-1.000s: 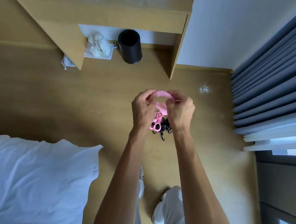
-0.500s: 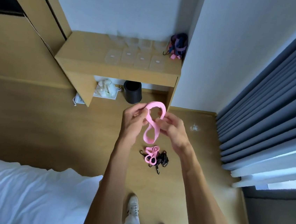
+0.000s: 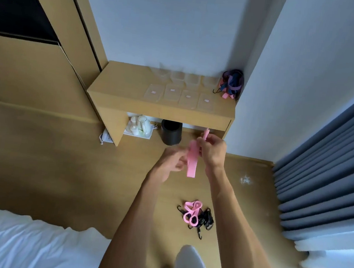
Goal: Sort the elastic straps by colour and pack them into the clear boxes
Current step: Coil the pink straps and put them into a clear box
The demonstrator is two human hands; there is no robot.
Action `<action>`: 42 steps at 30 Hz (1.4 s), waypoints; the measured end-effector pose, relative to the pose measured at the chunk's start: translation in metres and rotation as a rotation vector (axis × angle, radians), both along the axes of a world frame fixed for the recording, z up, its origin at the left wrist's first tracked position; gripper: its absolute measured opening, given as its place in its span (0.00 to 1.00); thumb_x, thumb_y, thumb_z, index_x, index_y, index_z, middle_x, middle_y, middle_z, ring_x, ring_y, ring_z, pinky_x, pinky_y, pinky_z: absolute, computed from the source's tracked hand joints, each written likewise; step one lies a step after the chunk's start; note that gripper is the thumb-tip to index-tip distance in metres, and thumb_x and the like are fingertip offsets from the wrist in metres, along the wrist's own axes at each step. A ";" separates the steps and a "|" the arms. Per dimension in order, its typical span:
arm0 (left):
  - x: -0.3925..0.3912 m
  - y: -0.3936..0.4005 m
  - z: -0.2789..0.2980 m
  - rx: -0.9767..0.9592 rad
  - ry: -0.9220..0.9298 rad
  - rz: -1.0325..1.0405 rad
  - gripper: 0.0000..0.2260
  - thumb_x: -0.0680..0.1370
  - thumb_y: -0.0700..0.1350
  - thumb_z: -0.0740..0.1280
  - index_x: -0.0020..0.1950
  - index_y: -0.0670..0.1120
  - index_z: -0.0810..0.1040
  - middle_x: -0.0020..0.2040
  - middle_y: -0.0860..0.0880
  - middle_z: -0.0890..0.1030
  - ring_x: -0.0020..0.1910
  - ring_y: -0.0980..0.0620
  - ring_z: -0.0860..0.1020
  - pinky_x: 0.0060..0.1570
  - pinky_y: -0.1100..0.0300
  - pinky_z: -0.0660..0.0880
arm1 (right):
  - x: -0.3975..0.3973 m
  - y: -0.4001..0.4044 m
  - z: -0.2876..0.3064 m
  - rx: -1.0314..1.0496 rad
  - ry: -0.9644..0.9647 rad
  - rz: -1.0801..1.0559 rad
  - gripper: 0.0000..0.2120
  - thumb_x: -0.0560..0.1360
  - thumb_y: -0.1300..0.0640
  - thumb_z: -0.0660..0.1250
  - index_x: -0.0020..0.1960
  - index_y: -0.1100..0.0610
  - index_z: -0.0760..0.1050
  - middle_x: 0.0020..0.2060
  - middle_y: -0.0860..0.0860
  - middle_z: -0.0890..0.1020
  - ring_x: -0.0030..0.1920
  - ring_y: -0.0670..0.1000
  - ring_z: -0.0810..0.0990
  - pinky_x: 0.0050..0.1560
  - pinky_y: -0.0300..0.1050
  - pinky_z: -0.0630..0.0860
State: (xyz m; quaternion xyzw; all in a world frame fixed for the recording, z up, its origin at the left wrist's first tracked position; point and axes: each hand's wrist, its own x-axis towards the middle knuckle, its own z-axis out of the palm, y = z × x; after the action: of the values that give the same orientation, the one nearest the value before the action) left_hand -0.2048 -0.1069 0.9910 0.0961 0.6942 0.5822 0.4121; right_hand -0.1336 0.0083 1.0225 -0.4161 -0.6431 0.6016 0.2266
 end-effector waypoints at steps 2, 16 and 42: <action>-0.018 0.002 -0.017 -0.005 -0.061 -0.084 0.11 0.81 0.49 0.67 0.61 0.45 0.81 0.51 0.46 0.86 0.49 0.47 0.85 0.51 0.56 0.78 | -0.027 0.005 -0.005 0.042 -0.038 -0.015 0.06 0.74 0.61 0.67 0.39 0.59 0.80 0.33 0.55 0.83 0.31 0.49 0.76 0.33 0.43 0.74; -0.243 0.111 -0.039 0.018 -0.148 0.338 0.05 0.78 0.40 0.69 0.47 0.39 0.83 0.39 0.41 0.83 0.40 0.45 0.81 0.41 0.57 0.81 | -0.226 0.095 -0.068 -0.144 -0.095 0.169 0.09 0.74 0.64 0.64 0.43 0.69 0.78 0.33 0.61 0.77 0.35 0.54 0.71 0.38 0.49 0.69; -0.535 0.328 -0.185 -0.283 0.133 -0.042 0.10 0.72 0.30 0.65 0.34 0.40 0.78 0.27 0.50 0.72 0.31 0.48 0.70 0.34 0.58 0.67 | -0.494 0.244 -0.202 -0.111 -0.537 -0.224 0.07 0.70 0.60 0.69 0.48 0.57 0.82 0.33 0.51 0.81 0.36 0.57 0.77 0.35 0.43 0.69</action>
State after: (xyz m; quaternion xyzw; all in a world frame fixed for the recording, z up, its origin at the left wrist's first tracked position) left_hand -0.7398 0.2209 0.8056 0.0898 0.7931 0.4621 0.3865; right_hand -0.6280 0.2526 0.8207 -0.6405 -0.5964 0.4754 0.0900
